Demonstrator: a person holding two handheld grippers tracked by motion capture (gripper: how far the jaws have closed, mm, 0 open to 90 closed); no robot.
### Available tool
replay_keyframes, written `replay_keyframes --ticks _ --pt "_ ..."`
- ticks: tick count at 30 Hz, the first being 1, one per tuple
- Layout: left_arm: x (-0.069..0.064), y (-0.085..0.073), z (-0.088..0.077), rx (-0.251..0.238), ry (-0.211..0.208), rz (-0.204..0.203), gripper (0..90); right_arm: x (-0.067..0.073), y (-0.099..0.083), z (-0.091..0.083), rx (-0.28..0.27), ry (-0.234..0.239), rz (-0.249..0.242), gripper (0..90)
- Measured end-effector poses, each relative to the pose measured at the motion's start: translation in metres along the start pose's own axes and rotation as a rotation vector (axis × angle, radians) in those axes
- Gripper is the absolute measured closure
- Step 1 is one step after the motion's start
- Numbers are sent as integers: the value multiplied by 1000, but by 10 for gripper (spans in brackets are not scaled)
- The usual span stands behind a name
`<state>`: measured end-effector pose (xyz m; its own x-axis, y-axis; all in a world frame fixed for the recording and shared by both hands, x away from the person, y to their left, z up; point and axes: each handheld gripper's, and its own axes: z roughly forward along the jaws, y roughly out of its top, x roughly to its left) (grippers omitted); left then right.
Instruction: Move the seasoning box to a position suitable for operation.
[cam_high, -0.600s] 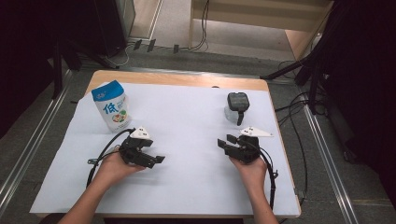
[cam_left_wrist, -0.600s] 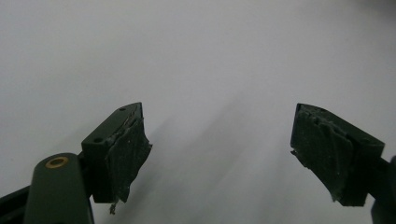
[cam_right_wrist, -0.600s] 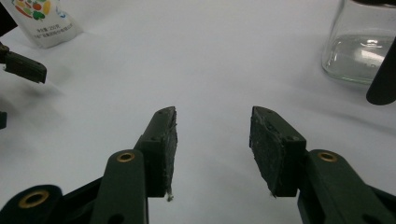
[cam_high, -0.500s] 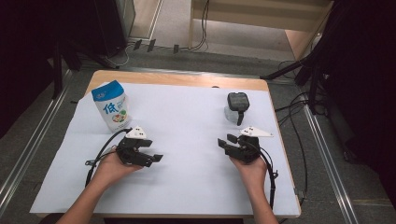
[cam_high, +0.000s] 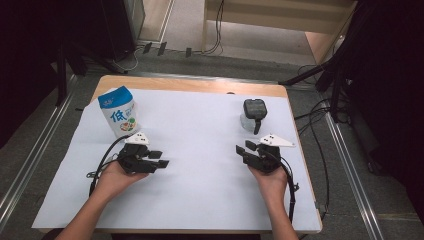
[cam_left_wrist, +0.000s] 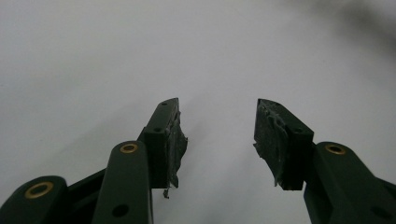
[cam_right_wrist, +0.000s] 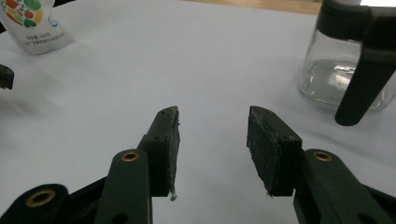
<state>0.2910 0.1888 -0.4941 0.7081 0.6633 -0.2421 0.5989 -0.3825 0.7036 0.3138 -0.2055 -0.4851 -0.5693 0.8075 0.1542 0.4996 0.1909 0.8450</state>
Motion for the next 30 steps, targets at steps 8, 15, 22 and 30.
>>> replay_keyframes --ticks 8,15,22,30 --pt "-3 -2 3 48 8 47 515 -3 1 -5 -26 -24 4 517" --pt "-1 -3 2 42 7 45 505 -5 2 -5 -34 -26 7 509" --pt "4 -4 1 49 -8 37 508 -6 2 -4 -41 -20 13 575" --pt "4 -5 -3 30 -22 34 501 -11 13 -6 -50 -54 19 444"
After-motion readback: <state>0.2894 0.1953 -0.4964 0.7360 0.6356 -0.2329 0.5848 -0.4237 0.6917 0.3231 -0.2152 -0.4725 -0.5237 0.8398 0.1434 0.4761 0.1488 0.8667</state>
